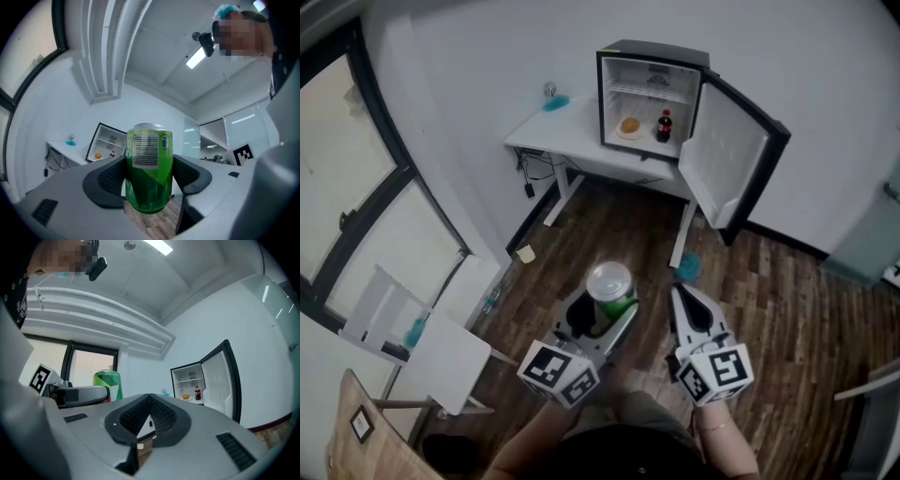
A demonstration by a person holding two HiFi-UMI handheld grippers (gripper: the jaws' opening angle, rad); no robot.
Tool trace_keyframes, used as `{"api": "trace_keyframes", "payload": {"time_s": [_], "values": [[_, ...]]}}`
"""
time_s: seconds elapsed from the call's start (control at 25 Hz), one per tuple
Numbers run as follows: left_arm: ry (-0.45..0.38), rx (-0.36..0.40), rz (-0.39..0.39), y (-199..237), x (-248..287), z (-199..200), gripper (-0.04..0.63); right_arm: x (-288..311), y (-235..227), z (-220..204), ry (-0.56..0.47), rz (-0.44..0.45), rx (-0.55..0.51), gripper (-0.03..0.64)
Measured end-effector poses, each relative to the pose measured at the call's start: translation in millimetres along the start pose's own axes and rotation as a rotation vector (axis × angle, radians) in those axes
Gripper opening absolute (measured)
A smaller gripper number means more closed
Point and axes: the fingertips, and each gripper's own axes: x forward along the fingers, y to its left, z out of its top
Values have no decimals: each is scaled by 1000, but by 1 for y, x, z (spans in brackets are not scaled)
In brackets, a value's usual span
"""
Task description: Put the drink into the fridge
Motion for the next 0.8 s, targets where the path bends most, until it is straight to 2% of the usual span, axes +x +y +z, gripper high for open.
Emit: {"api": "trace_keyframes", "payload": {"time_s": [0.32, 0.8], "values": [[3, -29, -20, 24, 32, -4, 311, 33, -16, -14, 9, 26, 13, 9], [-27, -29, 13, 110, 160, 3, 311, 177, -104, -1, -8, 112, 0, 9]]}}
